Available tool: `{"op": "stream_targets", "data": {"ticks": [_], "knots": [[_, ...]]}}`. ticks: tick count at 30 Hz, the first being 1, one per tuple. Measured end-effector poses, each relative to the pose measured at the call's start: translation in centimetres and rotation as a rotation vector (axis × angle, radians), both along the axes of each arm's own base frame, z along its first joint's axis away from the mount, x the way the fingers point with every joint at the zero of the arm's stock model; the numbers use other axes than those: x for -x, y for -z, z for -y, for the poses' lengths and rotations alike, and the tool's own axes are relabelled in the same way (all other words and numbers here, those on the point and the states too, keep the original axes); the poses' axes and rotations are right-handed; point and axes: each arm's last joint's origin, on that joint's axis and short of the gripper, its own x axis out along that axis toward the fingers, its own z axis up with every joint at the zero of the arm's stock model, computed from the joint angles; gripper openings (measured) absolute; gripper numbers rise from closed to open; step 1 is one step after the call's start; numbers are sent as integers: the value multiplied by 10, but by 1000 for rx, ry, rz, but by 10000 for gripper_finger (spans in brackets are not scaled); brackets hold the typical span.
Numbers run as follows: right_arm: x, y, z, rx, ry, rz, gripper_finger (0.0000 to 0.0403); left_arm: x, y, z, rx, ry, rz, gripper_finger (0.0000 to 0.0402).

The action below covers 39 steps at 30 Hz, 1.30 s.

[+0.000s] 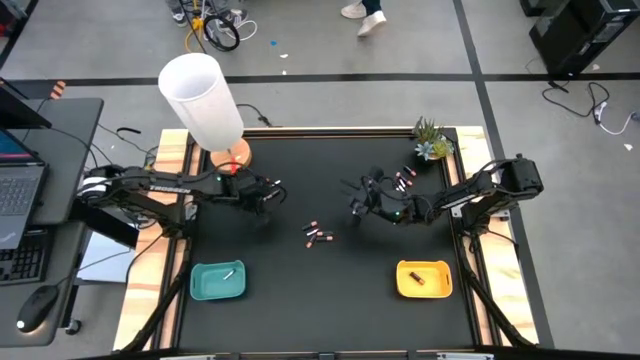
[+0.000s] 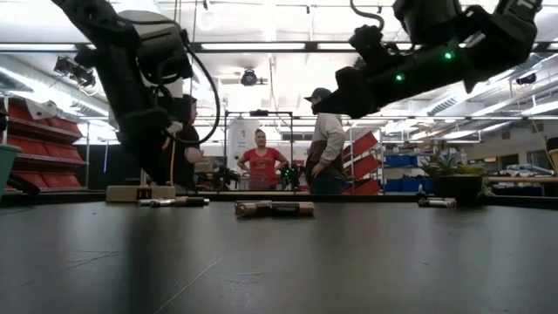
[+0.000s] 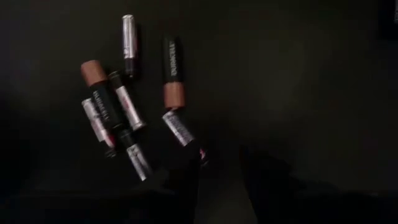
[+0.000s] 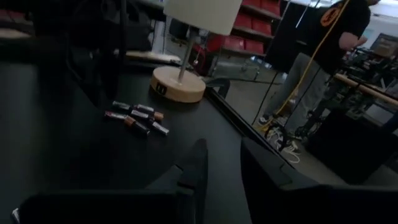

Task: Sort batteries
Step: Put the silver battery into the green bin

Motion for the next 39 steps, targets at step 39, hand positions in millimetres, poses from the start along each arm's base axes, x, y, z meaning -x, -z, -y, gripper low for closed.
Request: {"op": "stream_targets", "data": {"ticks": [39], "knots": [[6,0,-1,28,-16,58,60,-2,32,-2,-8,-121,-40,28]]}}
